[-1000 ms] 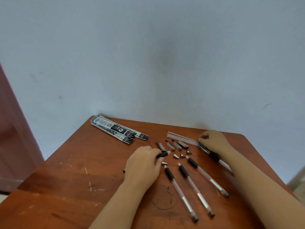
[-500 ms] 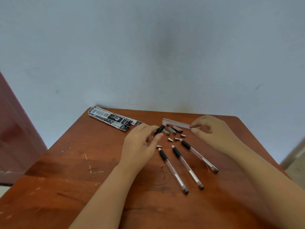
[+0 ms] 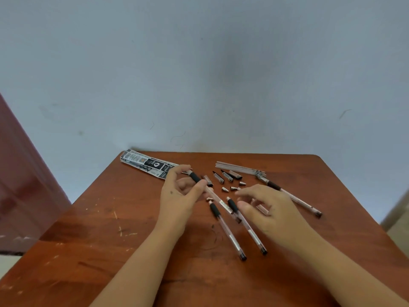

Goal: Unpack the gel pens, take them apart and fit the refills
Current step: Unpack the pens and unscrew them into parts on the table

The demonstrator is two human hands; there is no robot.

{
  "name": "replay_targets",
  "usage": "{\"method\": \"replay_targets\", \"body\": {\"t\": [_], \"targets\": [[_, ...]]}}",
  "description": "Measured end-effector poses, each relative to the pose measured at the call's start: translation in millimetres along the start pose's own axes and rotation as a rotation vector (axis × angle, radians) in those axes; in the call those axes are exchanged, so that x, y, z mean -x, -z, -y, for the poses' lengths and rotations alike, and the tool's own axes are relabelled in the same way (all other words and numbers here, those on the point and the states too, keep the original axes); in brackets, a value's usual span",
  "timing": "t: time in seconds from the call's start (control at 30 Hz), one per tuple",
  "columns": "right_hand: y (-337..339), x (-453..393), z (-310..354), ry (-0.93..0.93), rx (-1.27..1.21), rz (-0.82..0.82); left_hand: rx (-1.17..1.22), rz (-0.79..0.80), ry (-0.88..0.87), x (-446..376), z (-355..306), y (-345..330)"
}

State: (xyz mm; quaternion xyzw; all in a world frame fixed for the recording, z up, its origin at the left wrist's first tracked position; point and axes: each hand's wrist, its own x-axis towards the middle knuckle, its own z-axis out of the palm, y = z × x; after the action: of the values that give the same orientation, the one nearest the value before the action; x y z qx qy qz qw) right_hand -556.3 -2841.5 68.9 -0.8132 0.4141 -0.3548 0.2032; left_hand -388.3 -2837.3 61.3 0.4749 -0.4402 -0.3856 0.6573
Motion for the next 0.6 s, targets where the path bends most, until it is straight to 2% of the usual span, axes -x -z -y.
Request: {"method": "replay_targets", "body": {"t": [0.13, 0.23, 0.33, 0.4, 0.53, 0.6], "targets": [[-2.7, 2.3, 1.8, -0.059, -0.069, 0.053, -0.04, 0.098, -0.028, 3.1, 5.9, -6.6], [0.9, 0.4, 1.3, -0.074, 0.011, 0.05, -0.111, 0.147, -0.047, 2.8, 10.4, -7.9], [10.5, -1.7, -1.5, -0.075, 0.114, 0.109, -0.411, 0.2, -0.146, 1.7, 14.5, -4.9], [21.1, -3.8, -5.0, -0.102, 0.165, 0.069, -0.594, 0.262, -0.194, 0.8, 15.0, -3.7], [39.0, -8.3, -24.5, -0.297, 0.247, -0.081, -0.977, 0.276, -0.201, -6.1, 14.3, 0.6], [41.4, -9.5, -34.0, -0.381, 0.334, -0.05, -1.162, 0.315, -0.171, -10.4, 17.2, 4.1]]}}
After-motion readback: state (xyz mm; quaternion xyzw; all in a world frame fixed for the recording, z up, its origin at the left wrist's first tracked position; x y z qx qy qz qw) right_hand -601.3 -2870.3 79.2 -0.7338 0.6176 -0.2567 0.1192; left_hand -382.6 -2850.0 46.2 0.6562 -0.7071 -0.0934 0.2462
